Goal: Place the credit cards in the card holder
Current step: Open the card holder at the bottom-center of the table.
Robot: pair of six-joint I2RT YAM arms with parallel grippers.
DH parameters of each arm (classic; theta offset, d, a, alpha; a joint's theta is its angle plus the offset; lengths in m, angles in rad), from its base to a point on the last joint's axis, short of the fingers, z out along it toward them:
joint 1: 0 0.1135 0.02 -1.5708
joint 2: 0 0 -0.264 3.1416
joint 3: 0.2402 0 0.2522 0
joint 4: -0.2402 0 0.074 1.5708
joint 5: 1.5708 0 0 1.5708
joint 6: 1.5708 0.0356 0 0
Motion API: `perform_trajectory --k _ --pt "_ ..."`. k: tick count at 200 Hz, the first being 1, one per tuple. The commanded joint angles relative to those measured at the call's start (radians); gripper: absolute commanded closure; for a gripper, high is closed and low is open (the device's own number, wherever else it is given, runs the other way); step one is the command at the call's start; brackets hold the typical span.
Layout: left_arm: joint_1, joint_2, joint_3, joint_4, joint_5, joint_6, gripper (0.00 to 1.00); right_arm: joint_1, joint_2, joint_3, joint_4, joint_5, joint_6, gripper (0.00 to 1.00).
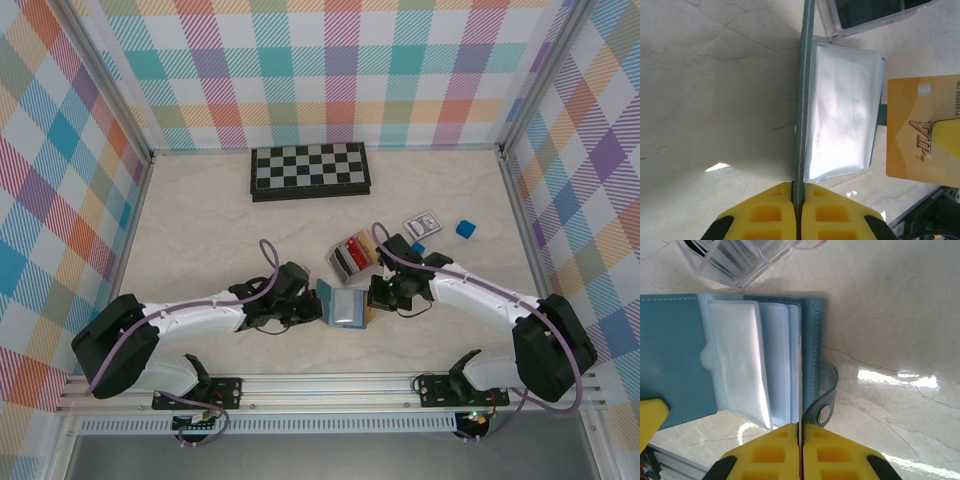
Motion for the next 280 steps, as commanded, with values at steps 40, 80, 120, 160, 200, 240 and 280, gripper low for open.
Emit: perform_trajectory --k 40,80,120,160,200,240,280 --pt "0.003 0.012 -0.031 0.024 -0.009 -0.034 0.98 0.012 -0.014 -0.048 0.127 -0.015 0.038 0.93" --pt "-0.002 0.009 -0.034 0.021 -0.028 -0.053 0.99 0.027 -0.081 -0.022 0.026 0.145 0.021 0.92" --pt "-0.009 0.01 -0.036 0.033 -0.032 -0.069 0.99 0.029 -0.095 -0.046 0.163 -0.005 -0.008 0.92" --pt "-0.011 0.006 -0.034 0.029 -0.037 -0.074 0.99 0.039 -0.017 -0.044 0.143 0.04 0.016 0.93" --pt "-0.012 0.001 -0.035 0.025 -0.042 -0.074 0.99 0.042 0.002 -0.062 0.164 0.044 0.012 0.93" --pt "-0.012 0.014 -0.04 0.034 -0.032 -0.074 0.99 0.042 0.035 -0.084 0.219 0.028 0.044 0.94" --pt "-0.014 0.02 -0.046 0.035 -0.03 -0.075 0.99 0.044 0.071 -0.101 0.266 0.007 0.067 0.94"
